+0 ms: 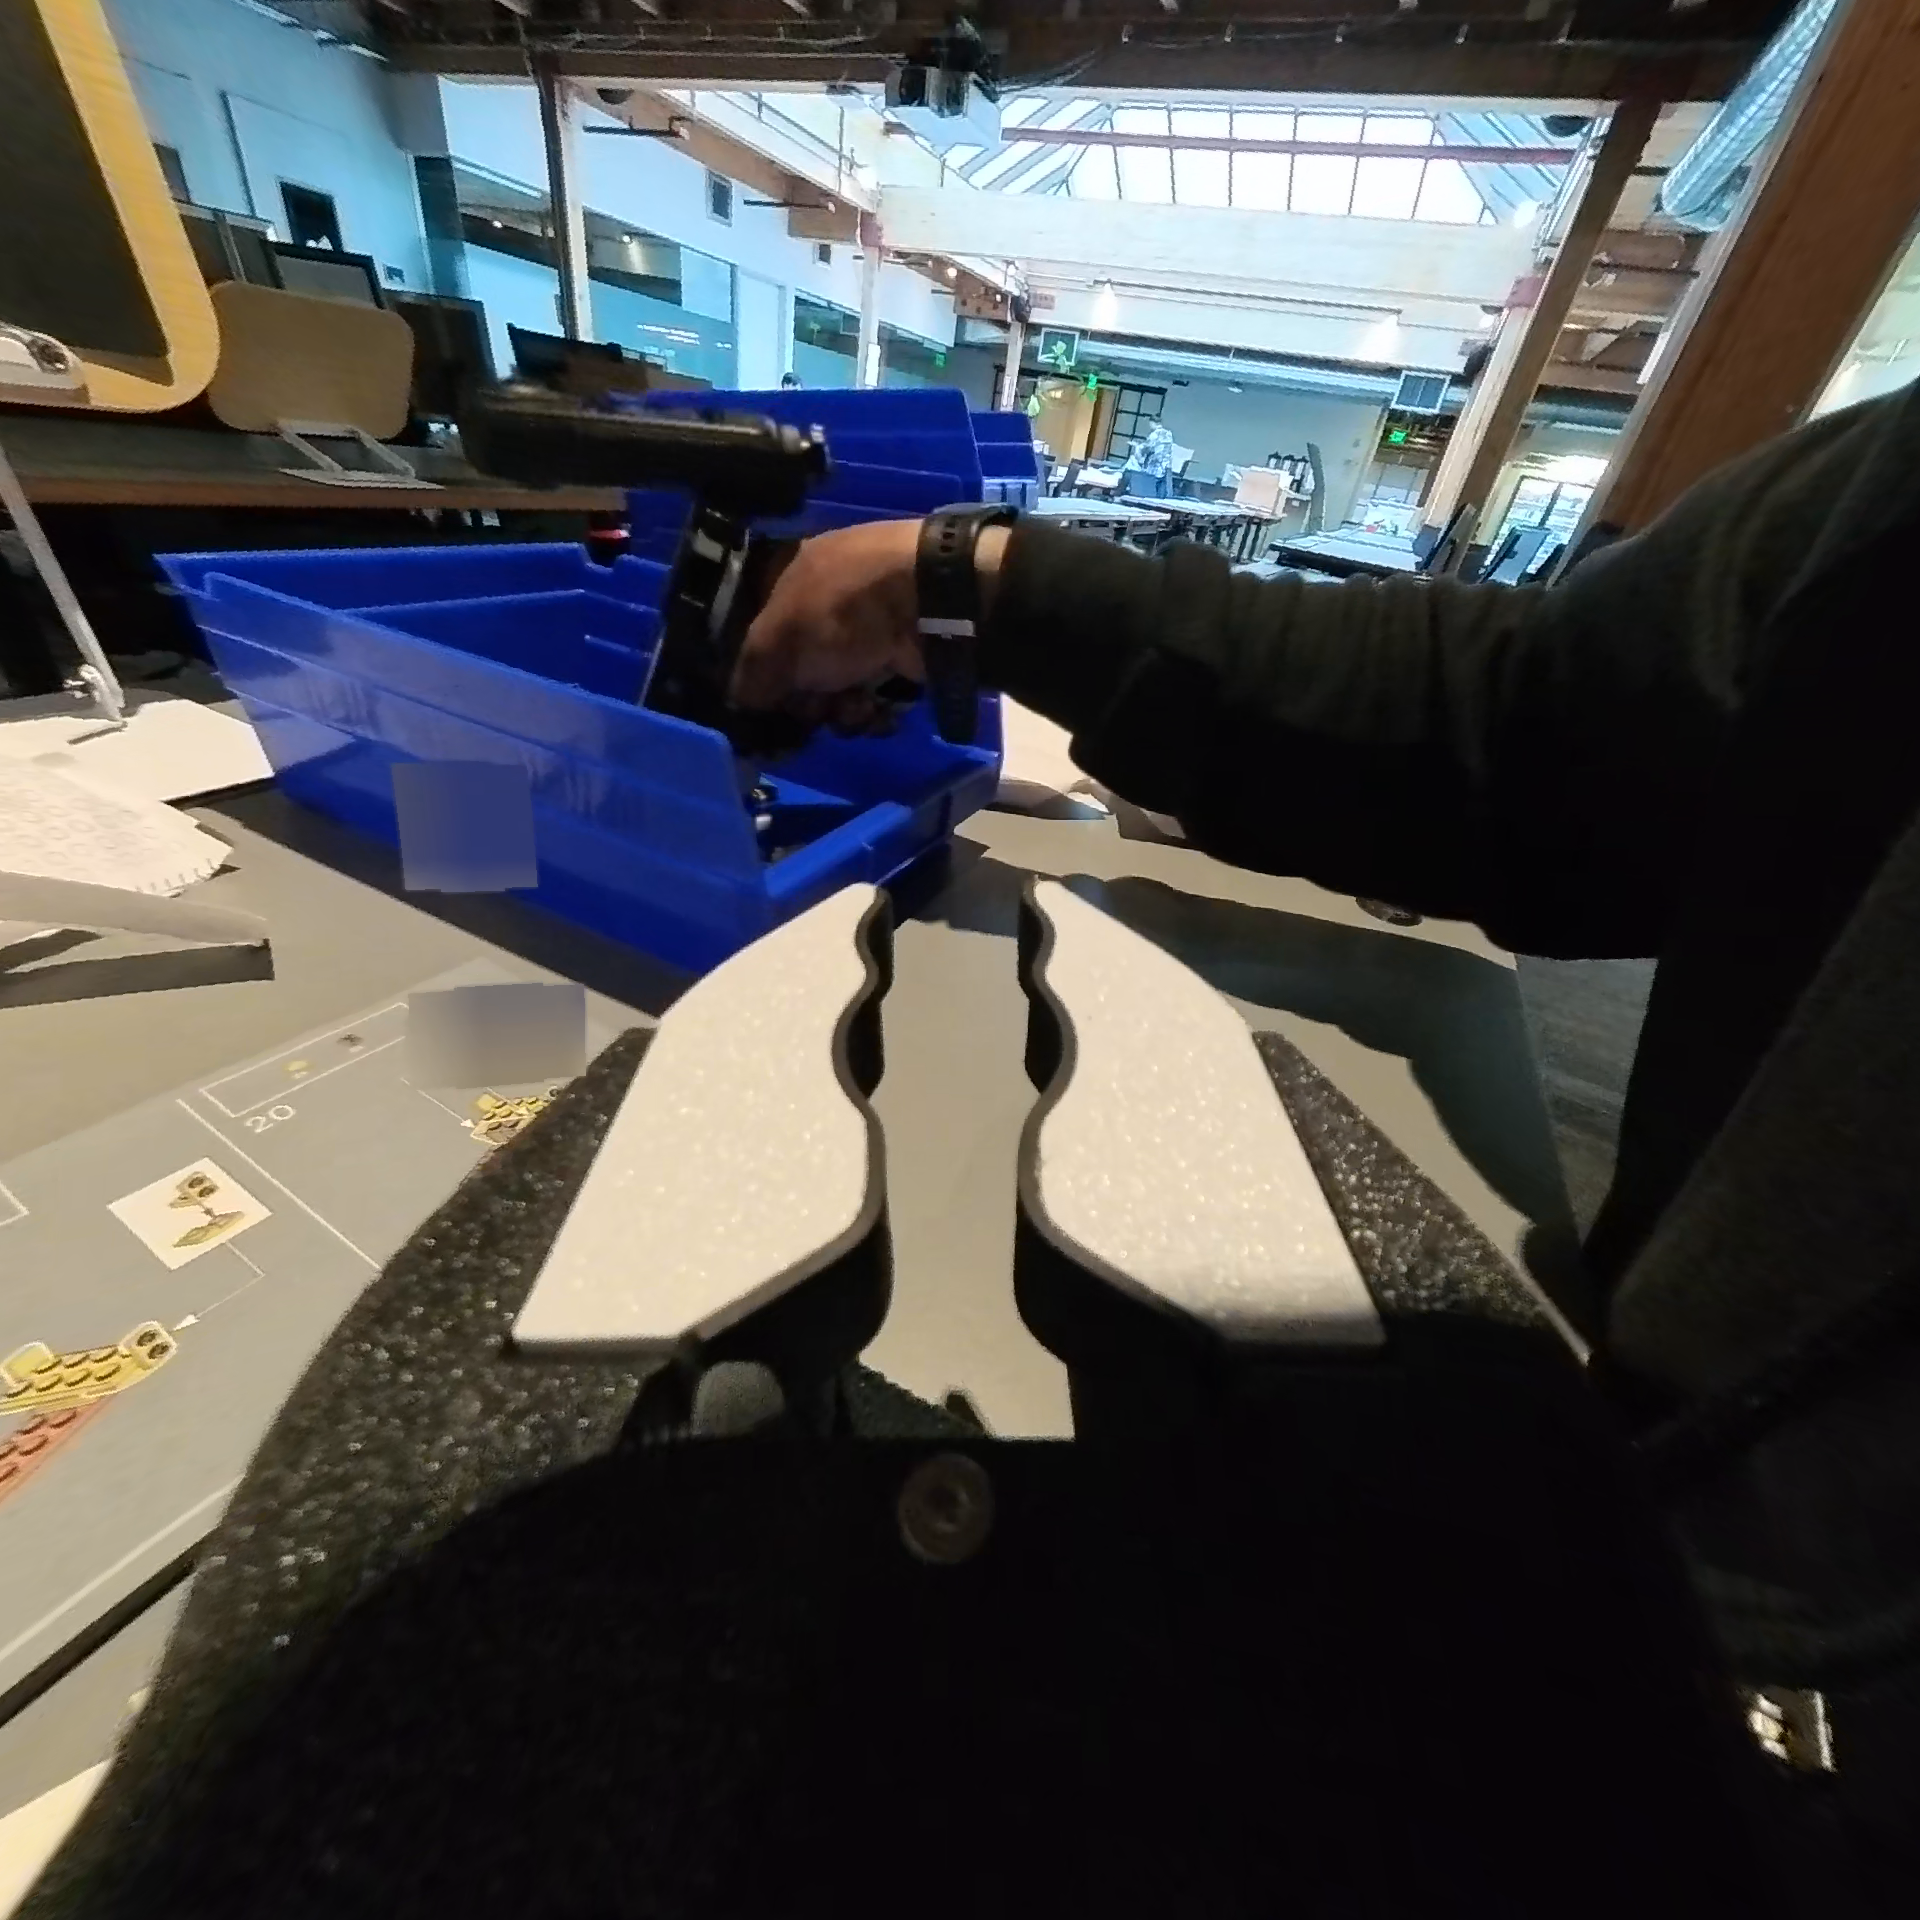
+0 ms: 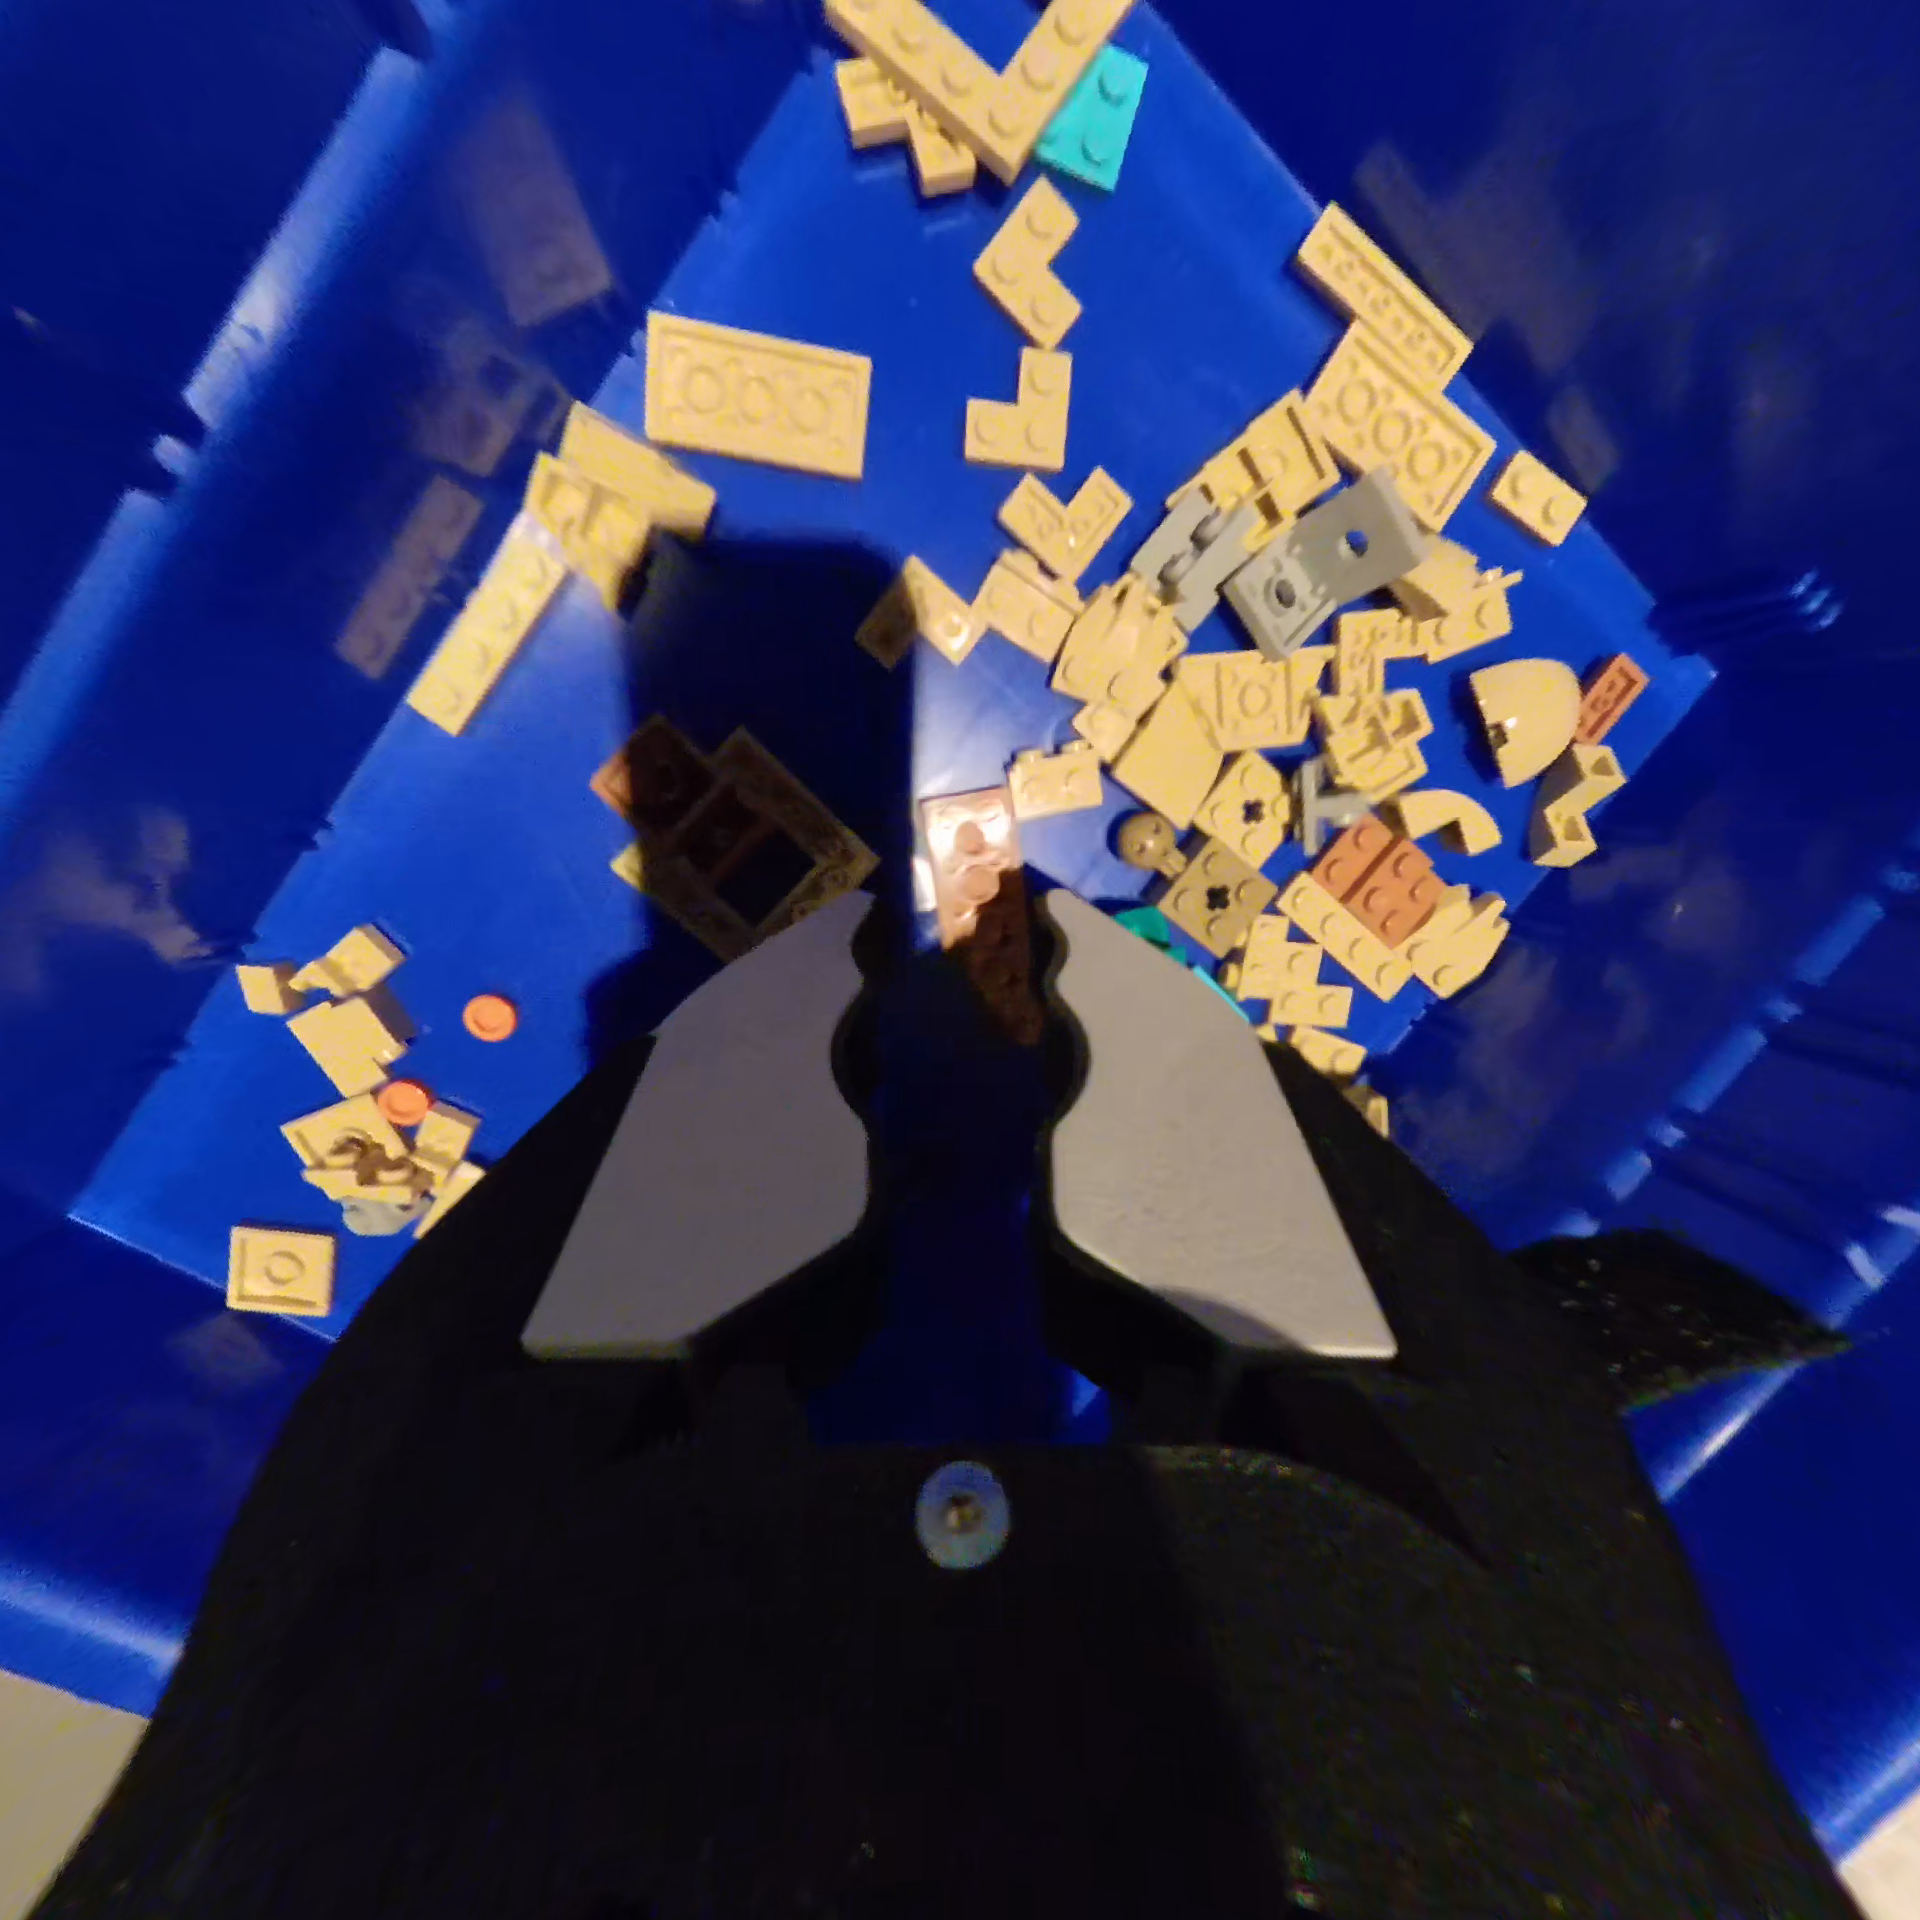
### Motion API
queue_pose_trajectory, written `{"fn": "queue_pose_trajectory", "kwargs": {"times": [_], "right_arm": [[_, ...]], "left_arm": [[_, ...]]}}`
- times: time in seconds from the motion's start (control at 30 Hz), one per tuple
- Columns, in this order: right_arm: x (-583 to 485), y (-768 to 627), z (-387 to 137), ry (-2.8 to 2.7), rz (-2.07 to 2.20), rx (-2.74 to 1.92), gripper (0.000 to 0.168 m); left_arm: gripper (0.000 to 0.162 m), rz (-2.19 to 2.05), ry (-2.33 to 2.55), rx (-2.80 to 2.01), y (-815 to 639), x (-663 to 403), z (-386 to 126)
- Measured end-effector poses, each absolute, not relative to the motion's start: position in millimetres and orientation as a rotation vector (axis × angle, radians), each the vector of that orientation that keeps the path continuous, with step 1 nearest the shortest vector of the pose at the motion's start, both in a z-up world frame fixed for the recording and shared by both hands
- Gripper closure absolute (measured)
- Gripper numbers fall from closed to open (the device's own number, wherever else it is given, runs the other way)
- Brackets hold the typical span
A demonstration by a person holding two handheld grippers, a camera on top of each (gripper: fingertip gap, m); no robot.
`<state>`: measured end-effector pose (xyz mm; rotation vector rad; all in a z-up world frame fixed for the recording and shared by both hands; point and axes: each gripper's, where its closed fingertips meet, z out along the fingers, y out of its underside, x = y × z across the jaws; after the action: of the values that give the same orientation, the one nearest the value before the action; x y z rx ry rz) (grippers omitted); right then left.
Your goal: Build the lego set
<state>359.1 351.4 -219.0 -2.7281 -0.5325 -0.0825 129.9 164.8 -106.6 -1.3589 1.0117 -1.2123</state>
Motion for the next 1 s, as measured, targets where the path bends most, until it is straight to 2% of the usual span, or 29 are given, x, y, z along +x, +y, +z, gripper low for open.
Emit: {"fn": "queue_pose_trajectory", "kwargs": {"times": [0.3,0.6,1.0], "right_arm": [[355.3,353.1,-220.5,-0.514,-0.016,-2.736,0.15],[356.5,353.2,-214.7,-0.499,-0.093,-2.704,0.151],[320.3,339.2,-154.5,-0.503,-0.045,-2.422,0.151]], "left_arm": [[0.14,-1.25,0.98,-1.364,166.8,127.3,-104.0],[0.141,-1.267,0.974,-1.363,165.2,127.4,-103.1],[0.141,-1.24,0.99,-1.351,162.5,128.0,-102.6]]}}
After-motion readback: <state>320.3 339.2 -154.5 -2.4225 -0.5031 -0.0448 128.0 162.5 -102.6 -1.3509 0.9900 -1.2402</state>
